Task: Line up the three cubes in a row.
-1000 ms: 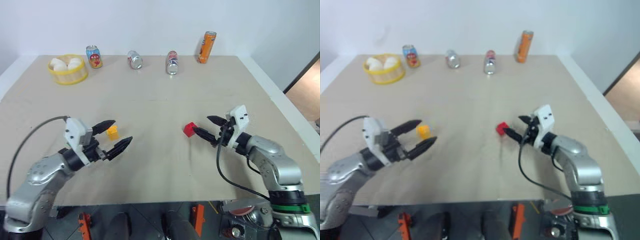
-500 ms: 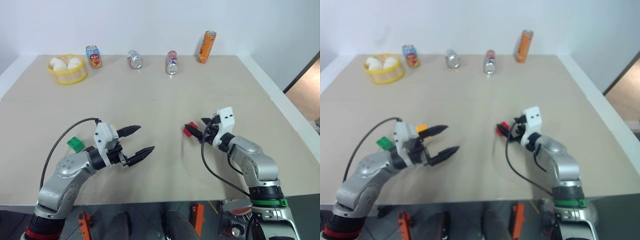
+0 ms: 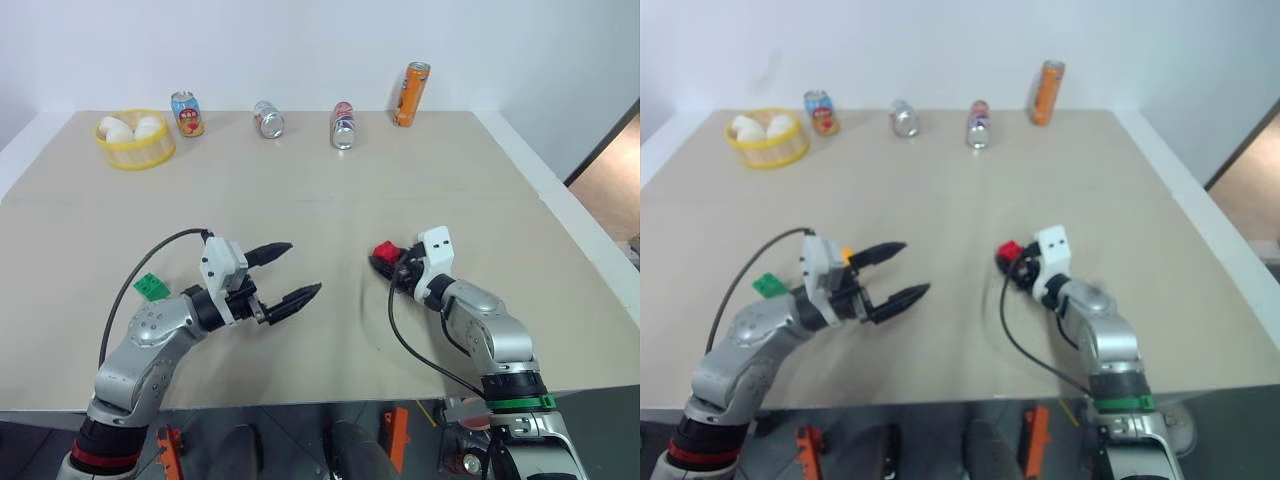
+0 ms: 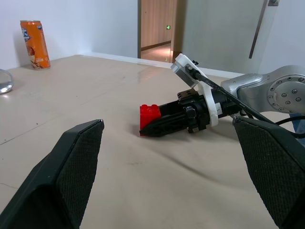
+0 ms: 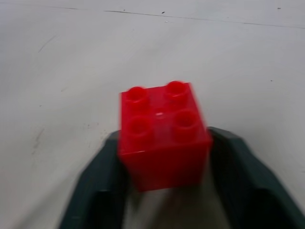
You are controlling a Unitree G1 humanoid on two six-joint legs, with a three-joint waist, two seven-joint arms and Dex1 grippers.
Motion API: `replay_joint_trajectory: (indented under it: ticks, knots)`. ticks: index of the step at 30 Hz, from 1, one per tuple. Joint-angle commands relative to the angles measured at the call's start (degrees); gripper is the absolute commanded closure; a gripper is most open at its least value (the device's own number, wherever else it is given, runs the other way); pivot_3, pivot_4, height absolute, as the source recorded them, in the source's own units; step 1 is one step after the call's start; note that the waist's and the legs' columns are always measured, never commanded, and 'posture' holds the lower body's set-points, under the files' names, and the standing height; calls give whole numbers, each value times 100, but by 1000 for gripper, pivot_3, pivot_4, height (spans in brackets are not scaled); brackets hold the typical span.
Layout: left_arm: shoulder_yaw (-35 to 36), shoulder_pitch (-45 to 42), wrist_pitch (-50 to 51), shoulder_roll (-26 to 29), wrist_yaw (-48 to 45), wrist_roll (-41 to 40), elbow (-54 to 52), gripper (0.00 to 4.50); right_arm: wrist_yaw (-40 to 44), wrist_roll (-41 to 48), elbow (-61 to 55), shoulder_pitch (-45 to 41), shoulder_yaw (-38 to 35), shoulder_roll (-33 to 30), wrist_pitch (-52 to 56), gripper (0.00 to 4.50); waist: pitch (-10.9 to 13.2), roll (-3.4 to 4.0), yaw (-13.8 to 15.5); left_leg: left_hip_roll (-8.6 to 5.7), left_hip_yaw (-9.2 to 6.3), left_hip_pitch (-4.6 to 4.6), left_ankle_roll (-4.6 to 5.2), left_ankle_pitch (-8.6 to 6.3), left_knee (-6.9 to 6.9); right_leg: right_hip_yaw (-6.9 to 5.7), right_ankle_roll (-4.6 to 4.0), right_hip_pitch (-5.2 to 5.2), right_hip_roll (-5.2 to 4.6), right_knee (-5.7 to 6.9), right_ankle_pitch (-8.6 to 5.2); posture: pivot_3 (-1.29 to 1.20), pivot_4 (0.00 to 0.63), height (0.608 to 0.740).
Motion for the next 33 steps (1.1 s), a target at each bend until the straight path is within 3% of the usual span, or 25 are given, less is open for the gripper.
replay_joint_trajectory:
  ticks: [1, 4, 8, 15, 20, 33]
  knots:
    - [72, -36, -86, 76, -57, 21, -36, 0, 537, 343, -165, -172, -155, -202, 90, 3231, 0, 0, 1, 0, 0, 0, 0, 0, 0, 0, 0, 0, 0, 0, 0, 0, 150, 740]
    - [101, -7, -79, 213, -192, -2, -51, 0, 1318, 643, -357, -298, -145, -465, -27, 3231, 1, 1, 1, -1, 3, -2, 0, 0, 0, 3, 2, -1, -1, -1, 0, 0, 150, 740]
    - [216, 107, -24, 596, -593, -155, -99, 0, 3246, 1009, -736, -287, 307, -1149, -268, 3231, 1, 1, 0, -1, 10, -1, 0, 0, -2, 9, 3, -4, -1, -1, 0, 0, 150, 740]
    - [361, 340, 18, 1239, -1278, -334, -148, 0, 5006, 334, 7, -563, 1193, -1578, -1776, 3231, 2, 2, -12, 3, 16, 7, 1, -1, -6, 7, -28, -4, 0, -1, -19, 0, 150, 740]
    - [403, 557, 20, 1456, -1413, -359, -262, 0, 5515, -281, 1001, -848, 1669, -1413, -3002, 3231, 2, 1, -9, 3, 29, 8, 1, -1, -2, 14, -28, -5, -4, -1, -19, 0, 150, 740]
    - [487, 771, 208, 1475, -1268, -434, -568, 0, 5966, -532, 1938, -1074, 1856, -1205, -3752, 3231, 2, 1, 1, 4, 34, 15, 1, 0, 0, 19, -29, 1, -6, -1, -15, 0, 150, 740]
